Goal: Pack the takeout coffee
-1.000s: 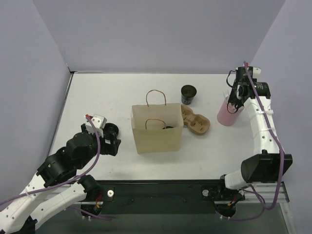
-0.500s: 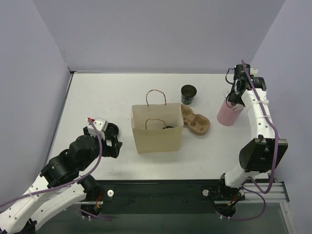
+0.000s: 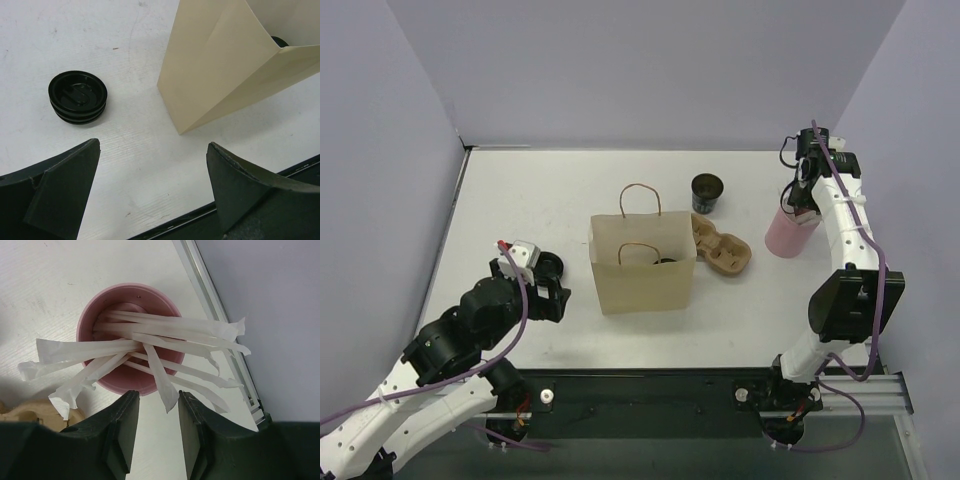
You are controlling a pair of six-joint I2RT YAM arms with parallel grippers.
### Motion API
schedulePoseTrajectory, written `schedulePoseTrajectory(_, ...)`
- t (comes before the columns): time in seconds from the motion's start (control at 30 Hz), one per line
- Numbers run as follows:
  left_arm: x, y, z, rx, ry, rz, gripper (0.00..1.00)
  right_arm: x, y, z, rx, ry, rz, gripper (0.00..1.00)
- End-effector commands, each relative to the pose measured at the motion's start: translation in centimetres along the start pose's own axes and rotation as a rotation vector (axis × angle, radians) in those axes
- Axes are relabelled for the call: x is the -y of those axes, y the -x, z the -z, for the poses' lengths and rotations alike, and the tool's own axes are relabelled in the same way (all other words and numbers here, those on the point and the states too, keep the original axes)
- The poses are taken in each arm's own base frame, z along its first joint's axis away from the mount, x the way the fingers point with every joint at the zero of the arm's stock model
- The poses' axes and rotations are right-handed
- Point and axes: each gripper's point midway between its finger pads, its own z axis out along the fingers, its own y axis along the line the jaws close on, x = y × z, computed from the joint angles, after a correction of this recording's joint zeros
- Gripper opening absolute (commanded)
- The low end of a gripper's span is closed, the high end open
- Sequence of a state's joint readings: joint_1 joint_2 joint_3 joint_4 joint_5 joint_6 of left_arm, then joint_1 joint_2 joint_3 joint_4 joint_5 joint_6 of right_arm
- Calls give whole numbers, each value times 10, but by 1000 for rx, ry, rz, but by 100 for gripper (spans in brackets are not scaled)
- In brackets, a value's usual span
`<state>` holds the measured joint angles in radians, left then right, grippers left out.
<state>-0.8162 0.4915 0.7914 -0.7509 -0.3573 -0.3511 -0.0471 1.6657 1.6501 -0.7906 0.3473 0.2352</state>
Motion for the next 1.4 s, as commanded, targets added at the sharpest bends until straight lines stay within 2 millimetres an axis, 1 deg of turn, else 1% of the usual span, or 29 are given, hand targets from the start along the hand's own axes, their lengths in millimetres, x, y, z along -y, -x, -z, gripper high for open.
schedulePoseTrajectory(0.0,2,29,9,92,-9,27,97,17,3,1,-2,-65,5,37)
schedulePoseTrajectory(0.07,2,28,9,89,-9,28,97,19,3,0,-3,-73,6,34)
schedulePoseTrajectory(0.17,2,27,10,87,-11,35,97,19,6,0,1,-66,8,25)
schedulePoseTrajectory(0.2,2,28,11,90,-14,39,97,18,7,-1,1,-64,8,19)
schedulePoseTrajectory(0.27,2,26,10,84,-15,40,97,16,10,1,6,-50,13,11)
schedulePoseTrajectory(0.3,2,26,11,88,-15,45,97,17,11,5,16,-44,10,5)
schedulePoseTrajectory(0.33,3,27,11,90,-19,47,97,18,12,8,21,-40,8,2)
schedulePoseTrajectory(0.37,3,29,12,96,-20,50,97,18,12,10,28,-38,14,0)
schedulePoseTrajectory(0.43,3,30,12,100,-21,52,97,22,16,20,53,-38,13,0)
schedulePoseTrajectory(0.57,6,36,14,110,-29,52,97,37,28,50,119,-40,-15,0)
schedulePoseTrajectory(0.6,7,39,15,114,-33,55,97,41,29,62,139,-34,-34,0)
schedulePoseTrajectory(0.67,10,43,16,122,-46,61,97,44,32,76,168,-12,-60,0)
schedulePoseTrajectory(0.7,12,46,16,126,-52,67,97,50,34,92,196,-5,-79,0)
schedulePoseTrajectory(0.77,13,48,17,129,-59,77,97,55,35,108,225,3,-99,0)
schedulePoseTrajectory(0.8,14,48,17,127,-63,79,97,62,35,124,256,15,-118,0)
schedulePoseTrajectory(0.87,13,52,20,128,-55,88,97,67,35,142,294,51,-144,0)
schedulePoseTrajectory(0.97,13,59,22,131,-46,75,97,82,37,186,410,111,-189,0)
schedulePoseTrajectory(1.0,13,63,23,141,-47,79,97,80,40,197,439,149,-193,0)
schedulePoseTrajectory(1.07,15,71,25,154,-52,84,97,87,46,230,530,205,-216,0)
schedulePoseTrajectory(1.1,16,76,26,168,-54,90,97,81,49,247,575,257,-205,0)
schedulePoseTrajectory(1.13,17,78,27,174,-59,92,97,80,53,265,626,301,-206,0)
schedulePoseTrajectory(1.17,18,83,29,182,-61,95,97,83,54,280,672,331,-207,0)
schedulePoseTrajectory(1.2,19,86,29,185,-62,95,97,82,55,290,694,361,-208,0)
schedulePoseTrajectory(1.23,18,90,30,194,-54,97,97,80,56,308,729,420,-206,0)
schedulePoseTrajectory(1.3,18,95,32,201,-54,95,97,79,54,326,766,490,-216,0)
schedulePoseTrajectory(1.33,19,96,32,203,-56,88,97,76,51,339,785,549,-211,0)
schedulePoseTrajectory(1.37,20,100,33,211,-60,88,97,75,50,346,794,587,-227,0)
